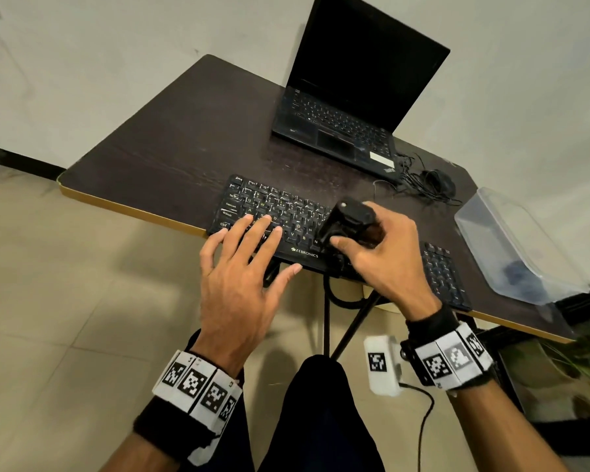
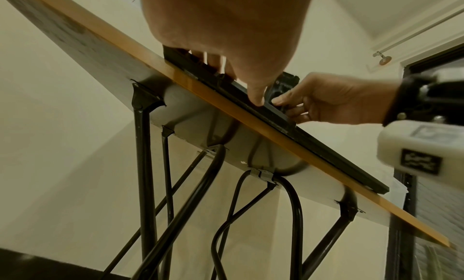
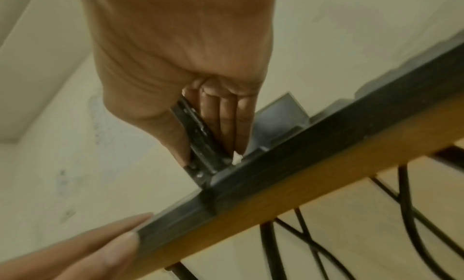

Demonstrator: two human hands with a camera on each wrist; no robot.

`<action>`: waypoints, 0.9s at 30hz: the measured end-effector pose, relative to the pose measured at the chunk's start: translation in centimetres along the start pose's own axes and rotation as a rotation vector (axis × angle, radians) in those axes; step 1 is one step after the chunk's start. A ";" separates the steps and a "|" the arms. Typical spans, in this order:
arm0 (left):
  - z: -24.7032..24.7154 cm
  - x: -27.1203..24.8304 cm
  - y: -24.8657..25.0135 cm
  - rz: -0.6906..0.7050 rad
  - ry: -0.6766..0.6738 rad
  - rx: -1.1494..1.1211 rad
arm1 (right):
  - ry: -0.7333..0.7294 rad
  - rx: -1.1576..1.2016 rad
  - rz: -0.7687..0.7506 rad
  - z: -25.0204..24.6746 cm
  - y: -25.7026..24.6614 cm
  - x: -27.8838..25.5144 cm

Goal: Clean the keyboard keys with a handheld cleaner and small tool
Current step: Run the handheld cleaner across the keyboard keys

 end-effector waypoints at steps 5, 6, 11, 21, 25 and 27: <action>0.1 0.0 0.0 -0.001 -0.005 -0.004 | 0.094 0.006 0.116 -1.3 1.7 1.0; 0.1 -0.1 0.0 -0.002 -0.006 -0.006 | 0.114 -0.009 0.114 -1.5 1.8 1.1; 0.2 -0.1 0.0 -0.010 -0.014 -0.004 | -0.041 0.014 0.065 -0.4 0.9 -0.2; 0.2 0.0 -0.1 -0.007 -0.018 0.004 | -0.038 0.014 0.099 -0.6 1.2 0.3; 0.1 0.0 -0.1 -0.006 -0.017 -0.003 | 0.084 -0.022 0.160 -1.7 1.9 1.3; 0.2 0.0 -0.1 -0.007 -0.018 -0.002 | 0.022 0.000 0.112 -0.9 1.3 0.7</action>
Point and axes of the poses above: each hand's wrist, its own x-axis towards the middle knuckle, its own z-axis out of the palm, y = z × x, the point moved 7 cm from there along x, towards the middle knuckle, and after that the axes turned 11 degrees about z, right-handed, at the moved point
